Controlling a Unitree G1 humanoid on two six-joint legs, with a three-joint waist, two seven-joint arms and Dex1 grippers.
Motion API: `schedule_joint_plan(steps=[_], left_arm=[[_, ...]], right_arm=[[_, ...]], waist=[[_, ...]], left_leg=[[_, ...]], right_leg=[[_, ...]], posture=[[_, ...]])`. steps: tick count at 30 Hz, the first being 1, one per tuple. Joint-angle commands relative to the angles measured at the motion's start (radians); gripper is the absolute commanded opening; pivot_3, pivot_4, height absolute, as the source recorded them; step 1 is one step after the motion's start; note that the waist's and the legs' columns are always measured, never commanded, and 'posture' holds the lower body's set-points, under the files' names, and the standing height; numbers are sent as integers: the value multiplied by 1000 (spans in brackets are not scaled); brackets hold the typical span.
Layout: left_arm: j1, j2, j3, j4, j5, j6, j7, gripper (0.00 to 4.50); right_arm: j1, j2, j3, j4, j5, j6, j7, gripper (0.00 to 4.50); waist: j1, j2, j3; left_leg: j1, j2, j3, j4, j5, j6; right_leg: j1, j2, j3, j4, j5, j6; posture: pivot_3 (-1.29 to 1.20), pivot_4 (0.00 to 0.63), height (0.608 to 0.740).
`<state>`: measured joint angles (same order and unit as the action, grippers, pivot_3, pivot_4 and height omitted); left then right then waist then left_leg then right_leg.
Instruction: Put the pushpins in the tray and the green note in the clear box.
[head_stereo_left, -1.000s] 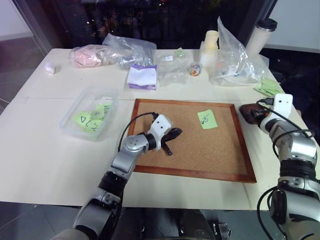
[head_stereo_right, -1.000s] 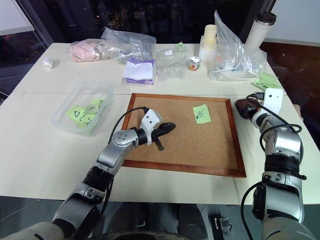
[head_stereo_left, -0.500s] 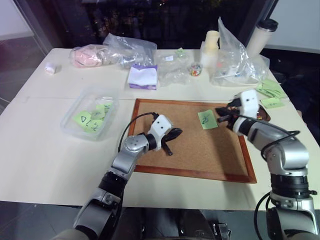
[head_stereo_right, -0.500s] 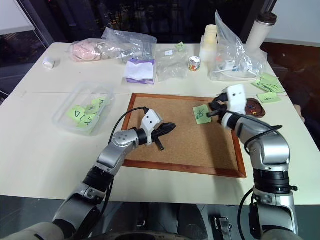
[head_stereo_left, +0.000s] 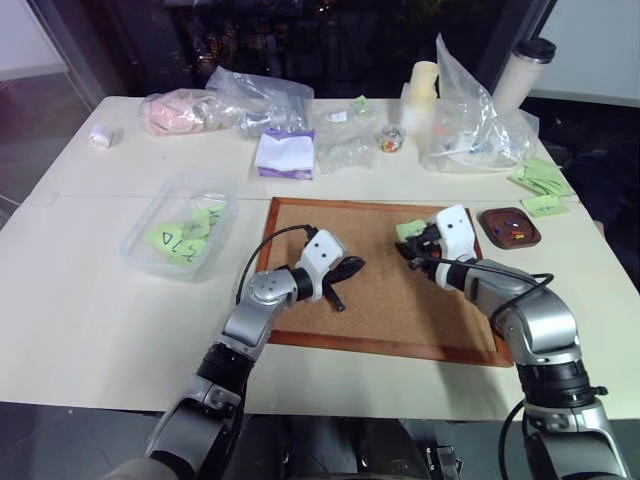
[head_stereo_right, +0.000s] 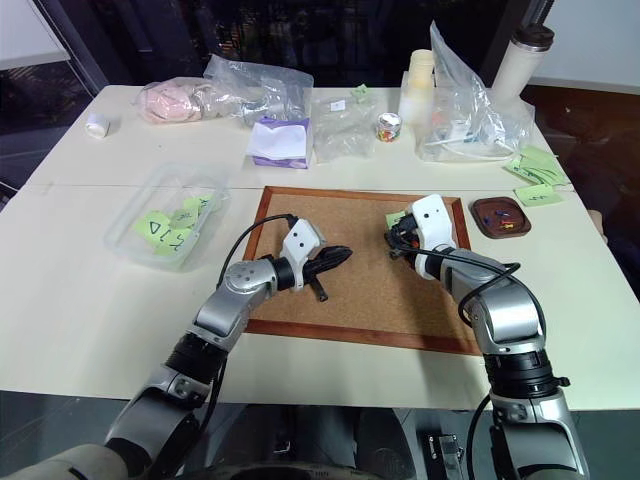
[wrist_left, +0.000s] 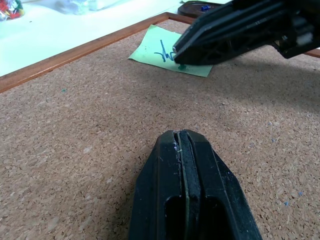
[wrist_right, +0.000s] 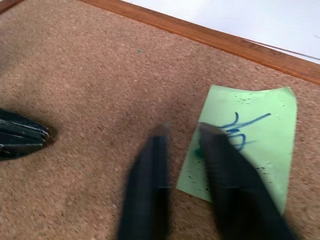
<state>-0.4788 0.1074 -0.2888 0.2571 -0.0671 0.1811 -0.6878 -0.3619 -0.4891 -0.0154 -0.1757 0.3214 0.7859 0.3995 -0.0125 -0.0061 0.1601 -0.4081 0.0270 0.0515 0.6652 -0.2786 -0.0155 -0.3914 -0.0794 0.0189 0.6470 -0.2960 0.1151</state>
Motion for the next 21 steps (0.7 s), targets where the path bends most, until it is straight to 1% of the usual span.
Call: schedule_joint_plan(steps=[1,2,3,9,11,12,18,21], left_arm=[[32,8,-13,26,13,22,2,0],[32,8,-13,25,13,22,2,0],[32,8,-13,25,13,21,2,0],[31,9,-14,27,15,19,2,0],[30,9,-14,28,16,18,3,0],[30,10,-14,28,17,18,4,0],[31,11,-13,28,18,18,6,0],[32,11,-12,27,16,22,5,0]], right_arm=[[-22,0,-13,-12,-14,-23,0,2873],[-22,0,-11,-9,-16,-24,1,3439],[-21,1,-9,-6,-18,-26,2,3867],[-30,16,-1,46,-34,-55,9,3867],[-27,22,2,70,-38,-67,15,3378],[-24,23,5,81,-42,-74,19,3052],[-32,30,0,108,-52,-93,22,91],[-40,23,-14,78,-42,-81,28,39]], waist=[[0,0,0],[0,0,0],[0,0,0],[0,0,0],[0,0,0],[0,0,0],[-1,0,0],[-1,0,0]], left_leg=[[0,0,0,0,0,0],[0,0,0,0,0,0],[0,0,0,0,0,0],[0,0,0,0,0,0],[0,0,0,0,0,0],[0,0,0,0,0,0],[0,0,0,0,0,0],[0,0,0,0,0,0]], right_leg=[[0,0,0,0,0,0],[0,0,0,0,0,0],[0,0,0,0,0,0],[0,0,0,0,0,0],[0,0,0,0,0,0],[0,0,0,0,0,0],[0,0,0,0,0,0],[0,0,0,0,0,0]], posture=[[0,150,740],[0,150,740],[0,150,740],[0,150,740],[0,150,740],[0,150,740],[0,150,740],[0,150,740]])
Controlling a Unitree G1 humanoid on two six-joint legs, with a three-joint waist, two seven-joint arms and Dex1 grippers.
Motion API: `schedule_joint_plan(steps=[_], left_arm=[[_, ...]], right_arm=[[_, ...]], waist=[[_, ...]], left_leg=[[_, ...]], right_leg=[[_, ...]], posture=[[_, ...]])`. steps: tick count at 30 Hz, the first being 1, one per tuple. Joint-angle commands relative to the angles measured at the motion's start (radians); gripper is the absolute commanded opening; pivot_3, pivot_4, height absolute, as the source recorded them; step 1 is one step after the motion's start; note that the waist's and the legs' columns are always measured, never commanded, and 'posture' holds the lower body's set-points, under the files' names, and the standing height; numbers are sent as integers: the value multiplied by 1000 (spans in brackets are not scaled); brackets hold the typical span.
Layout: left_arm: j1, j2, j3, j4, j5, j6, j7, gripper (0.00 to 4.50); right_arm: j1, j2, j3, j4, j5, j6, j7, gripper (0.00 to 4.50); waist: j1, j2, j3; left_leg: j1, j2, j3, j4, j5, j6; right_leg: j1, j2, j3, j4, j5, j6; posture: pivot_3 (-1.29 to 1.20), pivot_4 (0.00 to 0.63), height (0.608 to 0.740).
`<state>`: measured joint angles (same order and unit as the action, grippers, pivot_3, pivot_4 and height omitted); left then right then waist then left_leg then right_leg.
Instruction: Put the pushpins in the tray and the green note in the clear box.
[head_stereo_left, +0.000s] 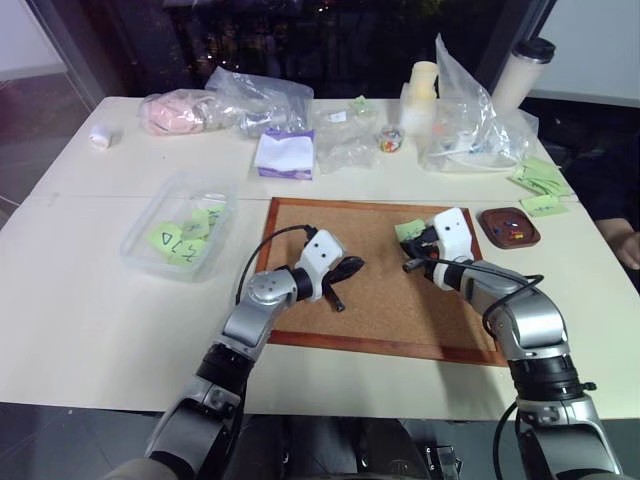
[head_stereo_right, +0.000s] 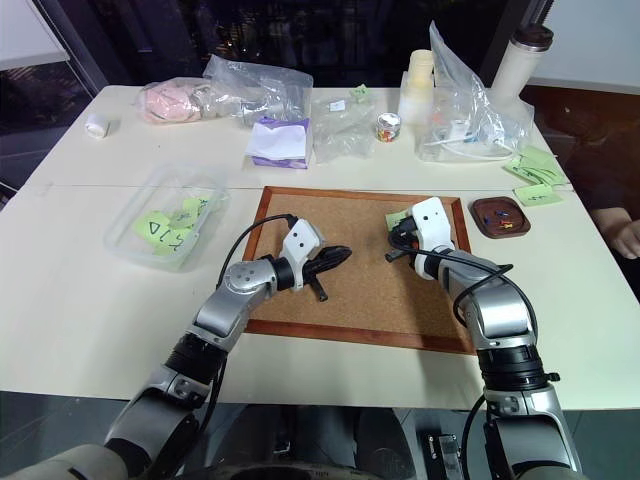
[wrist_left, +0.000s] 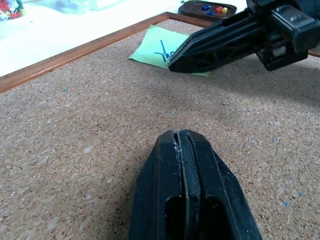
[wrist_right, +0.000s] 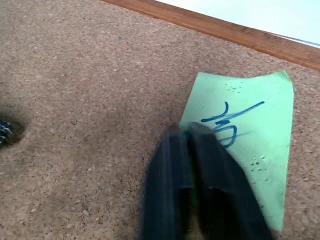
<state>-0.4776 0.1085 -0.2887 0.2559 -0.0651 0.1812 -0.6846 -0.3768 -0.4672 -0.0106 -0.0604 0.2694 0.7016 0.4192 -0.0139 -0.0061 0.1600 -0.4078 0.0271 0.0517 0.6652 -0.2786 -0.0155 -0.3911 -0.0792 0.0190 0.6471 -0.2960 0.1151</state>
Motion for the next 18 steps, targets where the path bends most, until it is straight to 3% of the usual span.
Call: schedule_joint_plan(steps=[1,18], left_arm=[[31,9,-12,28,13,24,2,0],[3,-19,27,47,-14,27,25,0]], right_arm=[[-26,-2,-24,-51,14,8,10,39],[-27,-102,-122,-369,142,200,56,39]], waist=[[0,0,0],[2,0,0]], left_leg=[[0,0,0,0,0,0],[-1,0,-1,0,0,0]], right_leg=[[0,0,0,0,0,0],[0,0,0,0,0,0]], posture=[[0,150,740],[0,150,740]])
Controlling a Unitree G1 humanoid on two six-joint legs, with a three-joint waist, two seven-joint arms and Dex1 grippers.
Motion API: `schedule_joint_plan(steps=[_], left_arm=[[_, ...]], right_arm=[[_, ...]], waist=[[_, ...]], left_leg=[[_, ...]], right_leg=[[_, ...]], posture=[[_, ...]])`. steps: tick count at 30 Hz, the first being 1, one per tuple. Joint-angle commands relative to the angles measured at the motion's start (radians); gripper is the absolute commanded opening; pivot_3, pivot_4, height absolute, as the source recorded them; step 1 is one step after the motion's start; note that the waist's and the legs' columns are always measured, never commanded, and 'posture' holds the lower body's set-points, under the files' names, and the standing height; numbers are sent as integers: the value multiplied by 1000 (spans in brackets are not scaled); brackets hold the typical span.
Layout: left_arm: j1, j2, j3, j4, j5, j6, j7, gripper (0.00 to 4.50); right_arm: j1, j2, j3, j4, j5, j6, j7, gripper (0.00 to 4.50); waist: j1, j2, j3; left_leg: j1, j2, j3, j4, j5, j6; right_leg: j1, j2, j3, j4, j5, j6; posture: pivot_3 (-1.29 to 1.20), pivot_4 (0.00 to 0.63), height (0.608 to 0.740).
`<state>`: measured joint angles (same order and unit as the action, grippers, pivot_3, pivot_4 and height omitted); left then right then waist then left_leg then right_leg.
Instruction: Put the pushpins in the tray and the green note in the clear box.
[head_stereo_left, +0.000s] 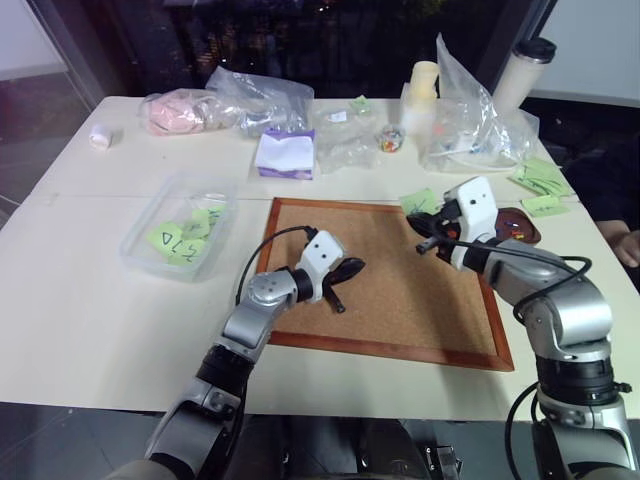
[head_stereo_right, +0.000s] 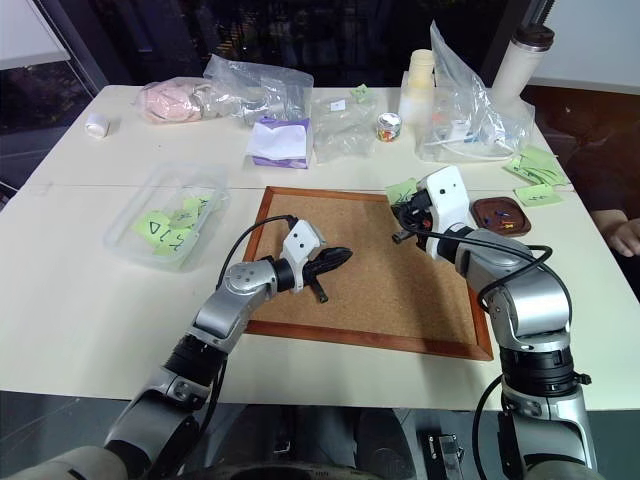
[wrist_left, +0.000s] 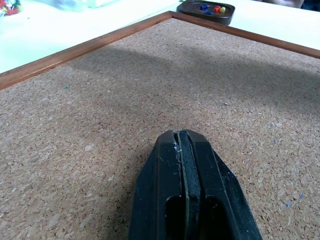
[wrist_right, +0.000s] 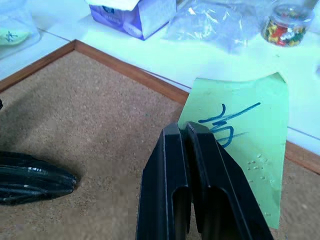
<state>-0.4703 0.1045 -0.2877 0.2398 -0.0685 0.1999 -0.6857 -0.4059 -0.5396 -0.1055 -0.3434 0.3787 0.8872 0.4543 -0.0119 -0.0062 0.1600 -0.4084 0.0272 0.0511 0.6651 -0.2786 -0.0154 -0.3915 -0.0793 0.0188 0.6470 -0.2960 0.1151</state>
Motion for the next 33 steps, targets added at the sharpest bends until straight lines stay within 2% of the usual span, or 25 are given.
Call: schedule_joint_plan(steps=[1,4,7,12,15,22,30,33], left_arm=[[-28,-31,55,74,-34,15,38,0],[-73,-63,107,82,-92,38,35,0],[-112,-105,169,55,-192,124,26,959],[-174,-168,313,-12,-438,366,26,3455],[-191,-174,352,-17,-513,457,35,3455],[-231,-187,371,32,-589,591,44,3455],[-262,-207,364,67,-595,614,50,3455],[-261,-216,366,67,-600,619,52,2671]], right_arm=[[18,-42,-28,-116,43,23,33,39],[51,-63,-27,-172,63,39,45,39],[92,-96,-19,-228,75,30,76,0],[120,-124,-21,-269,79,34,73,0],[123,-133,-18,-286,81,37,71,0],[129,-157,-12,-333,105,45,89,0],[133,-173,-2,-375,134,55,103,0],[129,-173,1,-378,130,53,97,0]], waist=[[3,0,0],[3,-2,1],[1,-3,2],[0,-4,3],[-1,-4,2],[2,-5,3],[1,-5,3],[1,-5,3]], left_leg=[[0,0,0,0,0,0],[-1,0,-1,1,0,0],[-2,-1,-1,1,0,0],[-4,-1,-2,1,0,0],[-3,-1,-2,1,0,0],[-3,-1,-2,1,0,0],[-3,-1,-2,1,0,0],[-3,-1,-2,1,0,0]], right_leg=[[0,0,0,0,0,0],[0,-1,-1,0,0,0],[-1,-1,-1,0,0,0],[-2,0,-1,0,0,0],[-2,0,-1,0,0,0],[-2,0,-1,0,0,0],[-2,0,-1,-1,0,0],[-2,0,-1,-1,0,0]], posture=[[0,150,740],[0,150,740],[0,150,740],[0,150,740],[0,150,740],[0,150,740],[0,150,740],[0,150,740]])
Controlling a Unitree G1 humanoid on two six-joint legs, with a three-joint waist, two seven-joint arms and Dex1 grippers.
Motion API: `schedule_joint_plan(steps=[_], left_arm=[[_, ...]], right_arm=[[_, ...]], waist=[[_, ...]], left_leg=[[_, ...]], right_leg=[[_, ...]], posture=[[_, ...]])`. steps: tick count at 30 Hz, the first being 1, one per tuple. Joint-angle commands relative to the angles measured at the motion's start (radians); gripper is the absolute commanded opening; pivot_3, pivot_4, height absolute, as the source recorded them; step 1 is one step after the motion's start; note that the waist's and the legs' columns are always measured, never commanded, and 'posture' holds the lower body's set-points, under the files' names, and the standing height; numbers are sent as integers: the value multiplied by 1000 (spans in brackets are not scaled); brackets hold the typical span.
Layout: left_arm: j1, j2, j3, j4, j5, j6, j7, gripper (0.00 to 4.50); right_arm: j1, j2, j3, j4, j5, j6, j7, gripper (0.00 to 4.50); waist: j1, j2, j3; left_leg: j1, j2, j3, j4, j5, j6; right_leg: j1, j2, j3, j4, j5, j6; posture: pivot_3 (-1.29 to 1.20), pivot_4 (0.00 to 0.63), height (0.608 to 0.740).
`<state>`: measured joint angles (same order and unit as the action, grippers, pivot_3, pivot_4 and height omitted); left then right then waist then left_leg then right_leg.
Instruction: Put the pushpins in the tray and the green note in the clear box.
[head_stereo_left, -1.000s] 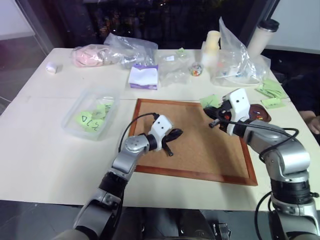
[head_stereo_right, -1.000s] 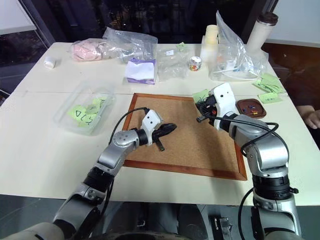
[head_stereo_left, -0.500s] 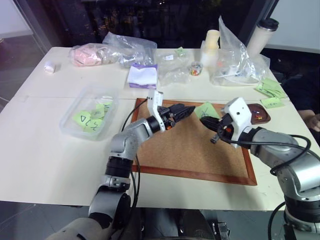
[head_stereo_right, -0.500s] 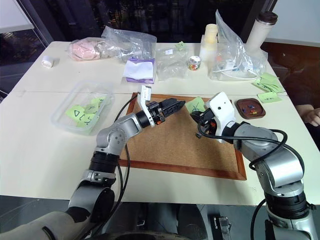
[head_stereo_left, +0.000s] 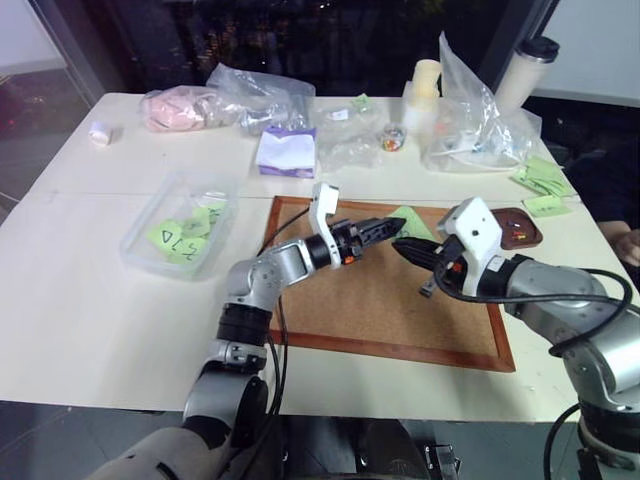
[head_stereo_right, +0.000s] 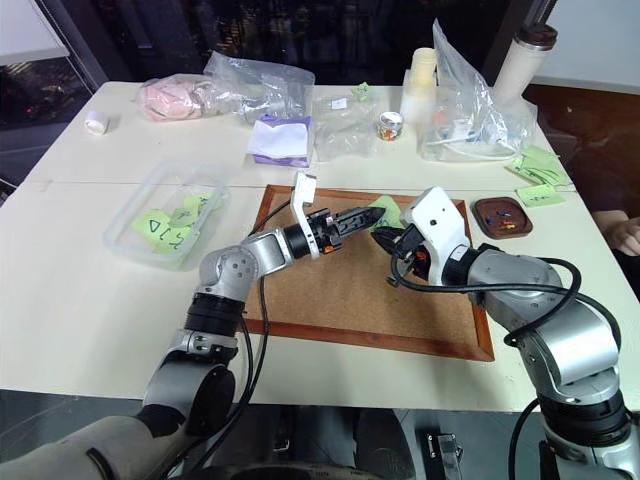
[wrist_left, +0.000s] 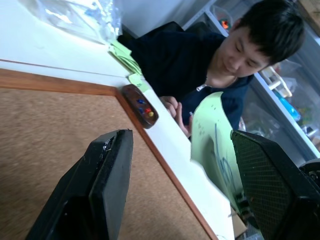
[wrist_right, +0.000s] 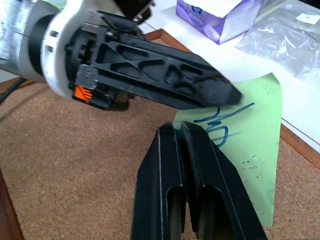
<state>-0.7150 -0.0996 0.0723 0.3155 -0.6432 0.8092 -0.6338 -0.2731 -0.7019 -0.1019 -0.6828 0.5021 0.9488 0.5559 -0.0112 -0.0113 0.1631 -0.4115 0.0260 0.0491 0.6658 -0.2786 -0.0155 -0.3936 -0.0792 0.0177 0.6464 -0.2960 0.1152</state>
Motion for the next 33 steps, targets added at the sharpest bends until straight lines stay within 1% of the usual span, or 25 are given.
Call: schedule_joint_plan(steps=[1,5,8,12,17,22,24,26,28,30,33], left_arm=[[-15,-13,10,-11,-30,14,1,2151],[-4,-14,21,-27,-51,32,2,87],[-2,-15,29,-31,-56,38,10,35],[-2,-3,8,-15,-11,-7,17,35],[9,22,-51,47,89,-128,-2,35],[1,27,-51,79,103,-165,-12,35],[-1,28,-50,75,105,-178,-13,35],[1,30,-48,57,102,-181,-13,35],[18,40,-59,13,103,-182,-22,35],[42,57,-78,-38,109,-182,-36,35],[81,87,-114,-105,137,-195,-40,35]], right_arm=[[-4,-11,-2,-38,5,-9,-6,0],[-4,-14,-5,-35,1,-12,-14,0],[-4,-20,-14,-34,1,-14,-17,0],[-16,-28,-35,-33,8,-9,-25,0],[-93,2,-162,10,51,27,-94,0],[-156,26,-258,71,76,58,-160,0],[-163,28,-288,125,44,45,-202,0],[-144,28,-290,175,5,11,-228,0],[-121,46,-296,252,-42,-40,-265,0],[-107,41,-274,346,-140,-121,-326,0],[-130,76,-299,480,-180,-163,-390,0]], waist=[[0,0,0],[1,0,0],[1,0,0],[1,0,0],[-1,0,0],[1,0,0],[5,0,0],[7,0,0],[6,0,0],[3,0,0],[-1,1,-1]], left_leg=[[0,0,0,0,0,0],[0,0,0,0,0,0],[0,0,0,0,0,0],[0,0,0,0,0,0],[0,0,0,0,0,0],[0,0,0,0,0,0],[-1,0,0,0,0,0],[-1,0,1,0,0,0],[-1,-1,1,0,0,0],[-1,0,1,0,0,0],[-1,0,2,-1,0,-1]], right_leg=[[0,0,0,0,0,0],[0,0,0,0,0,0],[0,0,0,0,0,0],[0,0,0,0,0,0],[0,0,0,0,0,0],[-1,0,0,0,0,0],[-1,-1,0,0,0,0],[-1,-1,0,0,0,0],[0,-1,0,0,0,0],[-1,-1,0,0,0,0],[-1,-1,1,0,0,0]], posture=[[0,150,740],[0,150,740],[0,150,740],[0,150,740],[0,150,740],[0,150,740],[0,150,740],[0,150,740],[0,150,740],[0,150,740],[0,150,740]])
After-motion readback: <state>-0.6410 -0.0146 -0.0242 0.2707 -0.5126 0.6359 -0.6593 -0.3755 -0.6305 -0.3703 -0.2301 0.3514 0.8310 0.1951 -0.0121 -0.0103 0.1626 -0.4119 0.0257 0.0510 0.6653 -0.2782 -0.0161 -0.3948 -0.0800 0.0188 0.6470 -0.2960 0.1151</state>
